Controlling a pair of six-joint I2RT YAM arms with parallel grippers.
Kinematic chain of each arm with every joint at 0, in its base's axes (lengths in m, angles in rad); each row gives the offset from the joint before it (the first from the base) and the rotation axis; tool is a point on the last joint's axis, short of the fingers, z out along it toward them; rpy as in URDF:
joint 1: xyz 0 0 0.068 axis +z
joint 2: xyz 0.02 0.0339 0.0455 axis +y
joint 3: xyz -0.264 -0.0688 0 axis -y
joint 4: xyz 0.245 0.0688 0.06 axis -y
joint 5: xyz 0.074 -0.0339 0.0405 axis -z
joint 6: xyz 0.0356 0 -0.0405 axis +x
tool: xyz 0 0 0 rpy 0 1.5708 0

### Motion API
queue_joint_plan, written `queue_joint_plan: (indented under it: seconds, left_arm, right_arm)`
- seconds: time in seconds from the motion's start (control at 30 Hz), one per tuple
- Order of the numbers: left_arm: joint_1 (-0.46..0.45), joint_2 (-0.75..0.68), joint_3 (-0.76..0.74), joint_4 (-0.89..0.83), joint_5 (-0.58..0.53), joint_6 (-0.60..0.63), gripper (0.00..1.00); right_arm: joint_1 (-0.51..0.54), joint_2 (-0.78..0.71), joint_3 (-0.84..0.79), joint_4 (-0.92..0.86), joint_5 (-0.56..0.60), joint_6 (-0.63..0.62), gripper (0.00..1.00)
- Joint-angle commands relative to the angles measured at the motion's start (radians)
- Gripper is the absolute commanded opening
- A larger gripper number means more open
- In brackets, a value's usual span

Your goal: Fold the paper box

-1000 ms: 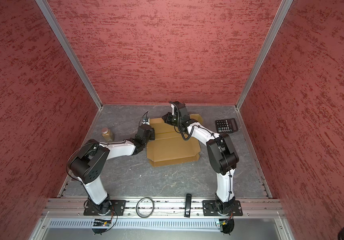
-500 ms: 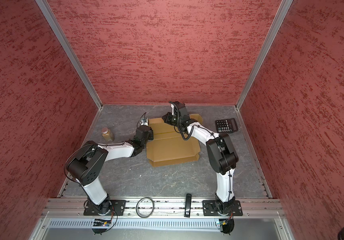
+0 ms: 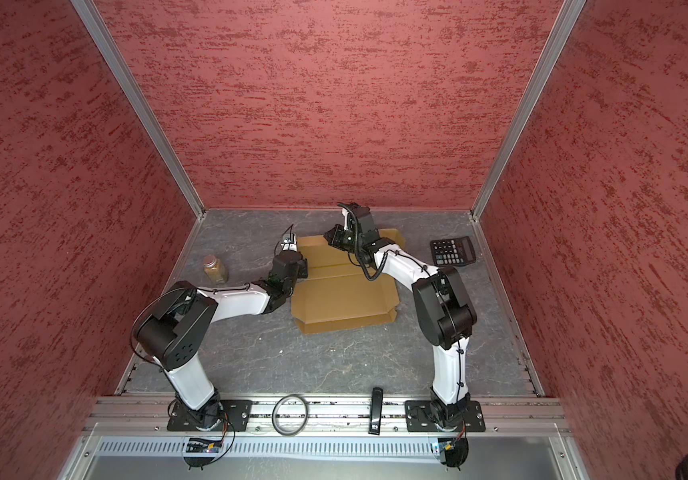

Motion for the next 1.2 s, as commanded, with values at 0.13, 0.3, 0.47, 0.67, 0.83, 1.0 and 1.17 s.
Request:
queue_joint_plan:
  seconds: [0.13,0.3,0.47,0.67,0.83,1.0,1.17]
  left_arm:
    - [-0.006,0.034,0.034,0.078,-0.055,0.041,0.22]
    - [-0.007,0.035,0.03,0.083,-0.056,0.053,0.18]
    - [-0.007,0.036,0.028,0.088,-0.056,0.061,0.13]
    - [-0.009,0.038,0.03,0.091,-0.059,0.068,0.09]
    - [-0.016,0.038,0.028,0.1,-0.073,0.079,0.05]
    - [-0.019,0.044,0.034,0.097,-0.076,0.079,0.02]
    - [-0.024,0.049,0.039,0.097,-0.088,0.083,0.0]
  right_arm:
    - [0.008,0.018,0.017,-0.038,0.001,0.011,0.15]
    - [0.008,0.021,0.018,-0.033,0.0,0.015,0.15]
    - [0.007,0.021,0.018,-0.032,0.001,0.017,0.14]
    - [0.007,0.018,0.015,-0.031,0.004,0.018,0.14]
    - [0.008,0.018,0.012,-0.027,0.003,0.019,0.14]
    - [0.008,0.016,0.01,-0.024,0.003,0.021,0.14]
    - [0.008,0.018,0.007,-0.023,0.003,0.019,0.14]
